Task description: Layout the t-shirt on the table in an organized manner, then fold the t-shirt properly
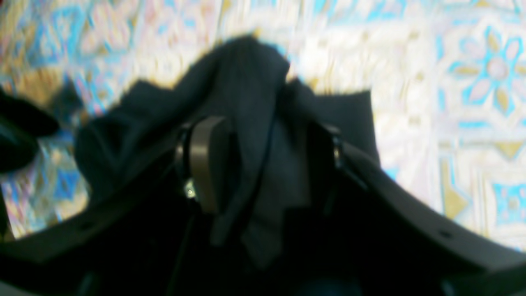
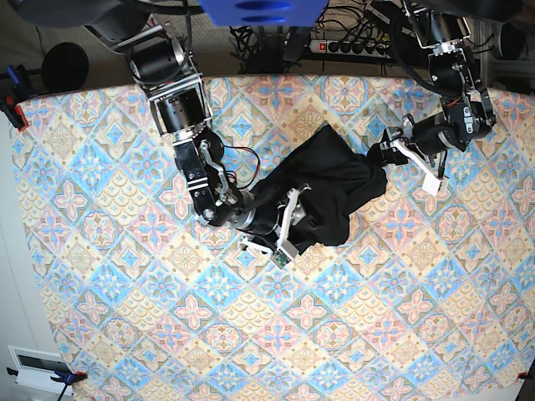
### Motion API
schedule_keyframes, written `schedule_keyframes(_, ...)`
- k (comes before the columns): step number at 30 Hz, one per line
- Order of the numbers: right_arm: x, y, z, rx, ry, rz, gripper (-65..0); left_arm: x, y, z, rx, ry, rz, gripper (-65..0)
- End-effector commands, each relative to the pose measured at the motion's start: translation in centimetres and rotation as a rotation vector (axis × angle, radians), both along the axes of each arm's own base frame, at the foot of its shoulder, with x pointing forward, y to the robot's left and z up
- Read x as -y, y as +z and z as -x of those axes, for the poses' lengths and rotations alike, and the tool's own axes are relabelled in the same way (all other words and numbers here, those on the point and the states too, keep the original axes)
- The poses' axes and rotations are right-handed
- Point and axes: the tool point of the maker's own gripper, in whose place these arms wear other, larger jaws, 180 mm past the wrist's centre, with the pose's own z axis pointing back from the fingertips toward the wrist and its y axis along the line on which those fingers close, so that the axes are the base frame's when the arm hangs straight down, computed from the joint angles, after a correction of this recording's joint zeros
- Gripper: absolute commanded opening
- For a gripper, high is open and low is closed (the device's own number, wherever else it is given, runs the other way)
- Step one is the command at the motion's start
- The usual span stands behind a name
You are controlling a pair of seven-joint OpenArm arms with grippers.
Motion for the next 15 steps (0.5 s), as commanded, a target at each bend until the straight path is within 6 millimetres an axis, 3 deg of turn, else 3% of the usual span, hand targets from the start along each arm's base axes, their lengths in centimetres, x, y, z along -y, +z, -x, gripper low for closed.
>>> schedule_keyframes(1,-0.67,1.55,-0.72,0.034,0.007,-0.033,-35.5,-0.32,1.13,-0.86,0.045,-0.001,-0.004,-35.8)
schedule_keyframes(6,-0.7,1.45,-0.69,0.032,0.007,-0.035,-37.5,-0.32,1.13,-0.86,0.045,-0.001,-0.004,-35.8)
schedule_keyframes(15,-0.76,1.65,-0.74,0.037,0.006,-0.038,-61.7,-0.32,1.13,-0.86,0.045,-0.001,-0.004,-35.8)
